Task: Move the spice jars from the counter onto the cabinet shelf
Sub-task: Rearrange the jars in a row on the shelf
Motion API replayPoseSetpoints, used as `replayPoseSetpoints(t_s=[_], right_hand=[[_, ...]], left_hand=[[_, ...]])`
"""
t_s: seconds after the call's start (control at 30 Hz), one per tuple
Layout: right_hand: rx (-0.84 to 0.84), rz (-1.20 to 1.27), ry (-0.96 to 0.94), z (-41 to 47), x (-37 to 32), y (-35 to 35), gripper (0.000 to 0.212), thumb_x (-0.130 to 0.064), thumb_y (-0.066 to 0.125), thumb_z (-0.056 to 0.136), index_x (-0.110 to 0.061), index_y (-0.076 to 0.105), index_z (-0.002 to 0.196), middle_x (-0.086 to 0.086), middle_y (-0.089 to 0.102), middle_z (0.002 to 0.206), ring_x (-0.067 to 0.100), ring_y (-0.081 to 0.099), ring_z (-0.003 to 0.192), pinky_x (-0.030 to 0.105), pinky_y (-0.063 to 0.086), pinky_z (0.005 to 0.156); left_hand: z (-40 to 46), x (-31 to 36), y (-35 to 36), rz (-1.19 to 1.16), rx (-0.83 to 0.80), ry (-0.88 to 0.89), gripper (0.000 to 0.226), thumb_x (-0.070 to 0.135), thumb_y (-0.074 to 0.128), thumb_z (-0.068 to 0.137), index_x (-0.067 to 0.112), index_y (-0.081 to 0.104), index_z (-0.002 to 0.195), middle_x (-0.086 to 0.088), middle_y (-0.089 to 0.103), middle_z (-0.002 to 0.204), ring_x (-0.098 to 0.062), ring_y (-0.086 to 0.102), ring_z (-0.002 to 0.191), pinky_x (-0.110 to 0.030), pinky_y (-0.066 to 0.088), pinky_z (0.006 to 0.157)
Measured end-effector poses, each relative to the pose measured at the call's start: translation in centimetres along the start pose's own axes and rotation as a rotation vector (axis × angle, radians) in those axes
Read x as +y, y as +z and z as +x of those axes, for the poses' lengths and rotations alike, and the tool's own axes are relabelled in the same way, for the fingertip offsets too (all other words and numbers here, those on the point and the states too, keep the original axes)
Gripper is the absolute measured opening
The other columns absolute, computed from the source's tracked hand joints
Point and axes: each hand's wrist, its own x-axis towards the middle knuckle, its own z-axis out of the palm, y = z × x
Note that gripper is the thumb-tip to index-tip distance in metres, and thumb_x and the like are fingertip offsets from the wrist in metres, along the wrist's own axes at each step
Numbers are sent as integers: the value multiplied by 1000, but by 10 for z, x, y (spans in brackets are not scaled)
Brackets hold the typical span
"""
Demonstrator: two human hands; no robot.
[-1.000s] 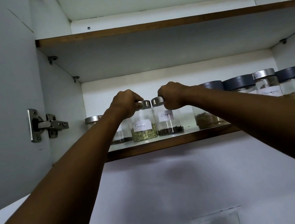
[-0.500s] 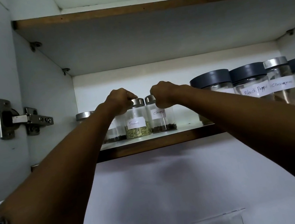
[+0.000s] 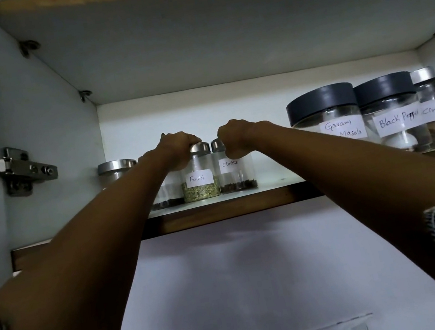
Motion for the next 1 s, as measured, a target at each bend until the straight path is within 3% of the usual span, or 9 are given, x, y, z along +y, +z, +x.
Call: replayPoseSetpoints(t_s=[0.43,0.5,0.57,0.63,0.7,0.8,0.87,0.93,1.0], right_hand=[[-6,-74,-10,13,-1,15,10,-4,51,85,-11,46,88,8,49,89,24,50,83,31,40,70],[-2,-46,4,11,-1,17,11,-4,50,85,-9,52,95,9,54,95,26,54,88,31,41,70],[15,-26,34,9,-3,20,25,-5,49,87,-4,53,112,12,57,112,29,56,102,32,43,75],[19,-51,80,7,-5,24,45,-6,49,89,-1,40,134,18,42,140,33,45,125,38,40,96],[-8,-80,106,4,-8,28,65,-7,47,92,0,13,147,19,6,157,34,17,143,51,18,114],[46,-139,59,-2,-11,26,69,-9,43,95,-1,0,149,16,-8,158,31,1,146,55,5,116],[109,-211,14,-7,-15,20,62,-10,47,93,-3,16,147,17,6,157,32,10,145,53,12,116],[202,-277,-57,-13,-19,10,42,-7,49,91,-6,45,132,18,40,142,32,37,133,45,31,107],[255,-255,-124,-22,-25,-4,27,-2,47,89,-6,57,114,14,60,119,31,56,109,36,42,82]], left_hand=[[8,0,9,8,-51,-42,50,-1,39,96,16,38,143,-9,46,142,-30,41,130,-37,28,108],[8,1,9,11,-62,-49,51,-1,39,96,16,36,144,-10,44,144,-30,40,132,-37,28,109],[7,1,7,5,-89,-55,50,-1,39,96,14,35,144,-11,44,143,-31,41,130,-37,30,108],[6,2,4,-1,-134,-51,44,-1,37,96,8,40,139,-16,49,137,-32,46,123,-37,36,100],[5,2,-1,-5,-184,-61,41,-1,35,96,3,39,137,-20,48,135,-33,46,122,-38,36,99],[-2,-1,-10,15,-201,-91,53,7,34,98,6,18,149,-15,19,156,-31,23,142,-41,17,115],[-9,-3,-17,-11,-170,-83,57,9,39,98,10,14,150,-10,6,159,-27,13,146,-39,11,118],[-14,-4,-27,-64,-124,-80,58,0,44,94,11,26,147,-9,18,157,-25,21,144,-34,18,116],[-22,-2,-42,-111,-64,-76,53,-4,44,91,12,39,142,-8,38,149,-23,38,135,-31,30,111]])
